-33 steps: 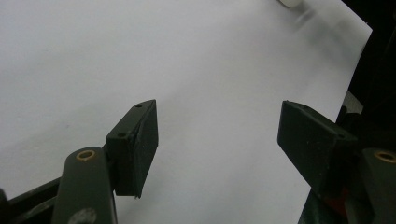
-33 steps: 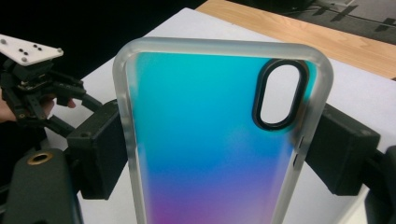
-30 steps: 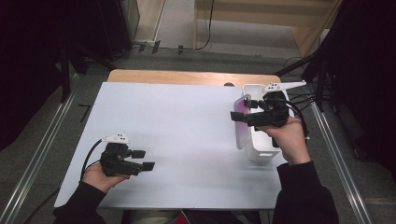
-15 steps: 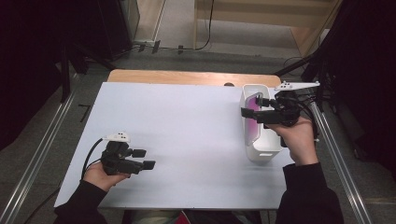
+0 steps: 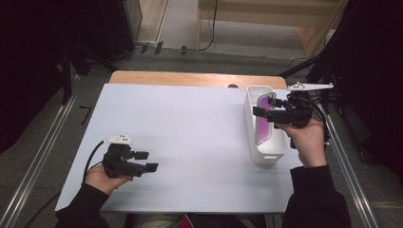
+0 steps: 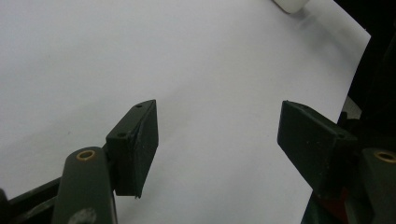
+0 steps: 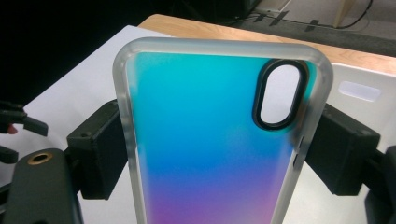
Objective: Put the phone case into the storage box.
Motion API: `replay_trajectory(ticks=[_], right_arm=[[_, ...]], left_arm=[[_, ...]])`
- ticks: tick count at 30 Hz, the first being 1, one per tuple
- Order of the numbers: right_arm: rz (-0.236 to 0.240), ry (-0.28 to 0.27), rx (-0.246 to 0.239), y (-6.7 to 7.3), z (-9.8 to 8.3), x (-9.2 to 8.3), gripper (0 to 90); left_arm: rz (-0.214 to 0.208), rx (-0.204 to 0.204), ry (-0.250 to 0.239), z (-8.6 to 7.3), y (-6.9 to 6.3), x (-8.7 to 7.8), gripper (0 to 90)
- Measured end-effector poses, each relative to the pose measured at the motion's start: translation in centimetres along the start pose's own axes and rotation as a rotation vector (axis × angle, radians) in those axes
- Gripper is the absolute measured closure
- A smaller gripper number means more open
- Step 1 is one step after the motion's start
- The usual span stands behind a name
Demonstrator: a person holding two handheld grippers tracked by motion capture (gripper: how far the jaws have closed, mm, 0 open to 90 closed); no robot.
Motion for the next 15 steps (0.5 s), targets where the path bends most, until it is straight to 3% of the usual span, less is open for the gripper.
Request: replay_trajectory(ticks=[15], right_arm=[[-0.096, -0.03, 0.064, -2.3, 0.2, 0.3, 14.9]], left_arm=[[-0.003, -0.008, 0.003, 0.0, 0.0, 0.2, 29.0]])
Point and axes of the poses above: each handheld gripper's, and its own axes: x roughly forward along the jaws, z roughly out of its top, y roughly to its left, the point moved 5 cm from there along x, roughly forward along the jaws, and after that the axes turned 11 degrees about y, right-handed, at the moved point
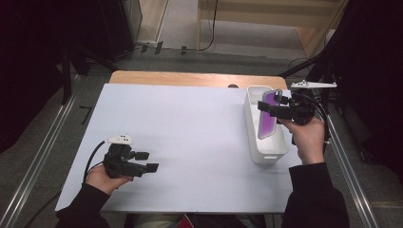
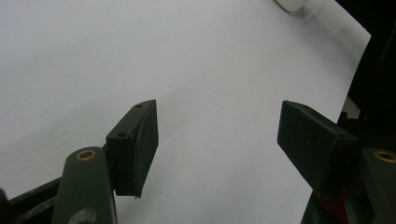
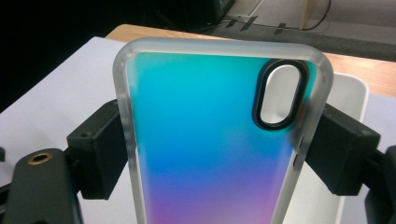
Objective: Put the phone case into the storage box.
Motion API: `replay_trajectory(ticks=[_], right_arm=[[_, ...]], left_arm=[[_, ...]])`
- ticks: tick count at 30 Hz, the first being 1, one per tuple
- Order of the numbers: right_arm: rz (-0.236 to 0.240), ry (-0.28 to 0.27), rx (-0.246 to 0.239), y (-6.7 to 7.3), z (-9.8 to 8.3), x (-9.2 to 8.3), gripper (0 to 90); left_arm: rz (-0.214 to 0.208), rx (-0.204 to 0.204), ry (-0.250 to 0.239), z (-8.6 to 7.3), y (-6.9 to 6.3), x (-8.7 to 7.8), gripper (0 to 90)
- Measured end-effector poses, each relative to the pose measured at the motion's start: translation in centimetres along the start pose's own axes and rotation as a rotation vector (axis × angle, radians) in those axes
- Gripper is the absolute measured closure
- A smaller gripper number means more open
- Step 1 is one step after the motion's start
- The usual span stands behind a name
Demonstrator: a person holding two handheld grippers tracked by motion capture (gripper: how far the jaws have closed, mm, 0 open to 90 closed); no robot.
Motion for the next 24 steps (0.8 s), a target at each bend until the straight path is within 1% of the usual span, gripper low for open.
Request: replay_trajectory(ticks=[2, 6, 12, 15, 17, 19, 21, 24], right_arm=[[-0.01, -0.003, 0.012, -0.2, 0.2, 0.2, 14.9], [-0.042, -0.002, 0.014, -0.7, 0.6, 0.8, 14.9], [-0.057, 0.002, 0.035, -1.4, 1.1, 1.4, 14.8], [-0.066, 0.001, 0.043, -1.6, 1.3, 1.6, 14.9], [-0.07, -0.005, 0.041, -1.8, 1.4, 1.8, 14.8], [-0.078, -0.006, 0.044, -2.0, 1.5, 2.0, 14.8], [-0.082, -0.005, 0.048, -2.2, 1.6, 2.2, 14.8], [-0.091, -0.005, 0.048, -2.3, 1.9, 2.4, 14.8]], left_arm=[[-0.002, 0.002, -0.001, 0.0, 0.0, 0.0, 29.0], [0.001, -0.002, -0.003, 0.0, 0.1, -0.1, 29.0], [-0.003, 0.0, 0.002, 0.0, 0.1, -0.1, 29.0], [-0.003, -0.005, 0.001, 0.0, 0.1, -0.1, 29.0], [-0.002, -0.005, 0.001, 0.0, 0.1, -0.1, 29.0], [-0.008, -0.007, -0.009, 0.0, 0.1, 0.0, 29.0], [-0.006, -0.005, 0.0, 0.0, 0.2, -0.1, 29.0], [-0.006, -0.003, -0.005, 0.0, 0.2, -0.1, 29.0]])
Point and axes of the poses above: each handheld gripper's, and its own axes: x roughly forward along the jaws, z roughly out of its top, y roughly to its left, the point moved 5 cm from there along x, roughly forward along the jaws, and after that the axes turned 11 degrees about y, right-handed, at the moved point
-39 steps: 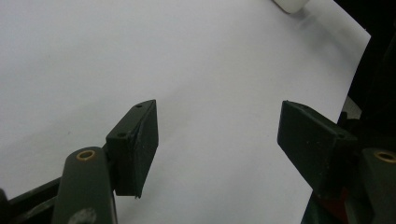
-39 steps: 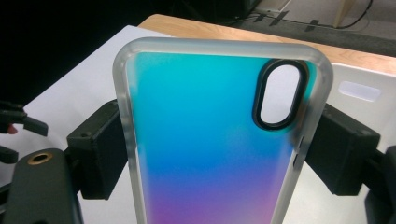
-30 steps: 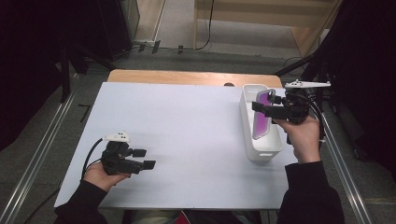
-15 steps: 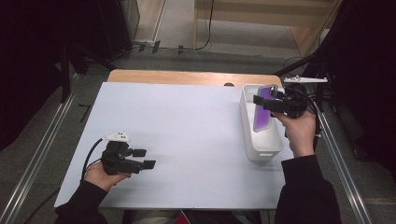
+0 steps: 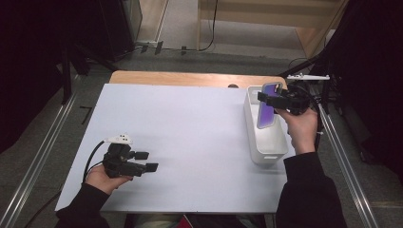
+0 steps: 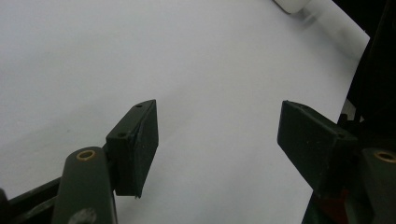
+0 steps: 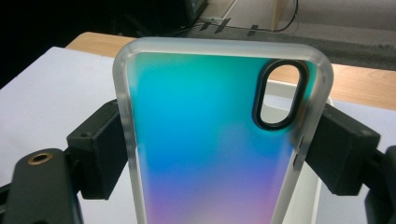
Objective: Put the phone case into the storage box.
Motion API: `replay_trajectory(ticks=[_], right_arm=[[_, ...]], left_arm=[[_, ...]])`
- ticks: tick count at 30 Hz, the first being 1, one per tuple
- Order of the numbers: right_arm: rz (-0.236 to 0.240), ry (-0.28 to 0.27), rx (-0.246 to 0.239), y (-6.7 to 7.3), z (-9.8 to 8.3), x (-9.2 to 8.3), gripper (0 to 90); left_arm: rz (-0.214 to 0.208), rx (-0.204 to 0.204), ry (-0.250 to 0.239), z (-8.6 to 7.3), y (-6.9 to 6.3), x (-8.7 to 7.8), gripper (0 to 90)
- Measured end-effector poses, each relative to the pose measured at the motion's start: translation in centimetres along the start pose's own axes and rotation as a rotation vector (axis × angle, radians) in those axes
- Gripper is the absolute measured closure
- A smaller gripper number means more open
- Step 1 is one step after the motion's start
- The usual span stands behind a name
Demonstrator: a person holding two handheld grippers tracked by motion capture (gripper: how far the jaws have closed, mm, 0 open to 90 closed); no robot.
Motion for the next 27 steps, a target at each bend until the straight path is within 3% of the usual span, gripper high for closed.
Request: replay_trajectory(ticks=[16, 27], right_arm=[[-0.044, -0.004, 0.015, -1.3, 2.2, 2.0, 14.8], [-0.096, -0.01, 0.019, -1.8, 4.2, 2.3, 14.8]], left_arm=[[-0.003, -0.004, 0.003, 0.0, 0.0, 0.1, 29.0], [-0.007, 0.006, 0.01, 0.0, -0.2, 0.2, 29.0]])
Point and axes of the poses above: each handheld gripper's, and its own axes: x roughly forward along the jaws, z roughly out of its top, y roughly to its left, the point moved 5 cm from there along x, roughly forward along the jaws, and after that the axes turned 11 degrees about y, right-handed, at the moved point
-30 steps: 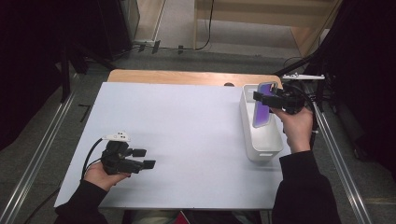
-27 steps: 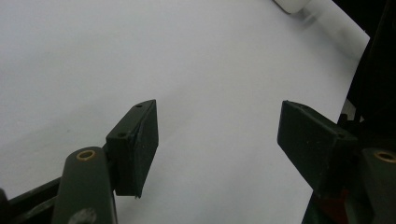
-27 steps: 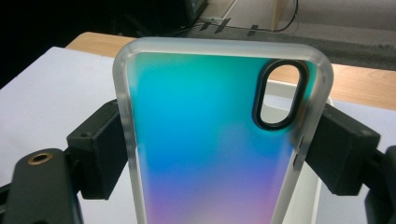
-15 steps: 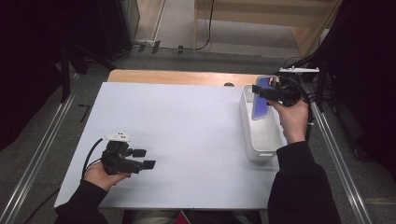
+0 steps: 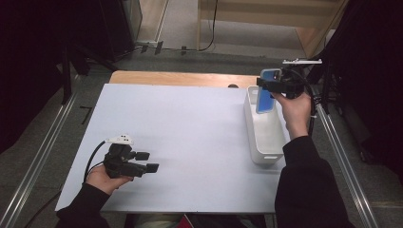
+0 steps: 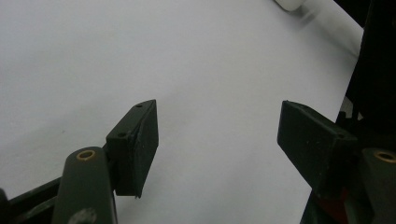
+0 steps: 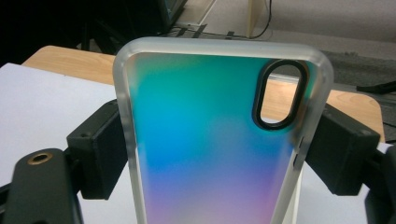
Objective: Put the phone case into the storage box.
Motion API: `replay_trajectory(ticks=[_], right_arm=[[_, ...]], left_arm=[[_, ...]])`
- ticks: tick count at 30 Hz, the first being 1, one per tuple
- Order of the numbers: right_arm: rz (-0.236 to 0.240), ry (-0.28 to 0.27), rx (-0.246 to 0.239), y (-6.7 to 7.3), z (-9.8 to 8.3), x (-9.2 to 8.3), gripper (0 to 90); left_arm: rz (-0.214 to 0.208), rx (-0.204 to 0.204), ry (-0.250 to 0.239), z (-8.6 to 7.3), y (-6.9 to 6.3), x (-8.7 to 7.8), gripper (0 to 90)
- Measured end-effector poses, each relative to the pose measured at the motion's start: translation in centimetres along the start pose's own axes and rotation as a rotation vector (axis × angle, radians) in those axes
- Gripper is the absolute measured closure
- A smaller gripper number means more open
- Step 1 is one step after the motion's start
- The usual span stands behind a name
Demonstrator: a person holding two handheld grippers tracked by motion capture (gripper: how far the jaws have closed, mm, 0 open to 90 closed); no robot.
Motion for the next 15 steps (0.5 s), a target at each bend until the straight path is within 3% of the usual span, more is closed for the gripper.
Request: replay_trajectory(ticks=[15], right_arm=[[-0.05, -0.016, 0.037, -0.6, 2.3, 1.1, 14.8]], left_arm=[[0.003, -0.002, 0.013, 0.0, 0.1, -0.1, 29.0]])
Point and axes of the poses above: each handheld gripper's, and its own axes: x roughly forward along the jaws, z roughly out of its top, y roughly to its left, the point moved 5 cm from there along x, roughly forward along the jaws, and after that the axes turned 11 degrees about y, right-handed, at the moved point
